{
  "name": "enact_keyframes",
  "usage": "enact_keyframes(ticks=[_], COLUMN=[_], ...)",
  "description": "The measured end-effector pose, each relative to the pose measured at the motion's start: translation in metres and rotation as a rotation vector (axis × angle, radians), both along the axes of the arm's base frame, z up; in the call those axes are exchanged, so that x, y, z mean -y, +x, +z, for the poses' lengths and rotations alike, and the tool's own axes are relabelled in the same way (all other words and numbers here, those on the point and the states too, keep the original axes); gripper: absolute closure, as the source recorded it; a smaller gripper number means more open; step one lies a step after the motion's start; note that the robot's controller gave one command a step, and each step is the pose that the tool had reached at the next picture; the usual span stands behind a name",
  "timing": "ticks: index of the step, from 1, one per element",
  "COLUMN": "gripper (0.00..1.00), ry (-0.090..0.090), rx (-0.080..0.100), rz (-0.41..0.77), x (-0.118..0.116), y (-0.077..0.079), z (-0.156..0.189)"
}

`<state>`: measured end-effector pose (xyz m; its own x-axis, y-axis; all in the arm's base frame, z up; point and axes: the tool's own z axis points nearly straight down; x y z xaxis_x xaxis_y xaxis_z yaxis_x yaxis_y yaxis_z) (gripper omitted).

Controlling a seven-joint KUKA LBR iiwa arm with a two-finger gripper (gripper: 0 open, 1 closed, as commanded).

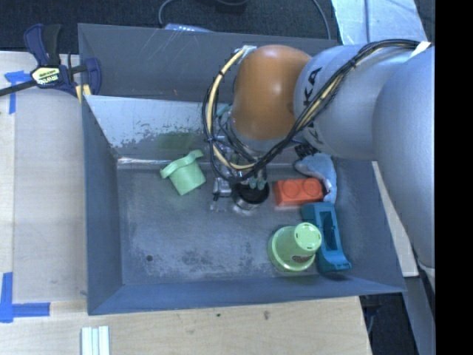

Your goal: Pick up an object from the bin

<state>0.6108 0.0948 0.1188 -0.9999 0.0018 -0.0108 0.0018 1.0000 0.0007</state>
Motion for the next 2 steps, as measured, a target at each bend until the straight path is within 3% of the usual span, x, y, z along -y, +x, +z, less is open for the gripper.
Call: enact_keyframes(ticks=[1,2], gripper=[0.0,0.0], ry=[0.002,0.003], rx=[0.0,-0.001], rz=[-0.033,-0.177], x=[0.0,-0.0019], y=[0.0127,0.0081], z=[-0.0125,-0.016])
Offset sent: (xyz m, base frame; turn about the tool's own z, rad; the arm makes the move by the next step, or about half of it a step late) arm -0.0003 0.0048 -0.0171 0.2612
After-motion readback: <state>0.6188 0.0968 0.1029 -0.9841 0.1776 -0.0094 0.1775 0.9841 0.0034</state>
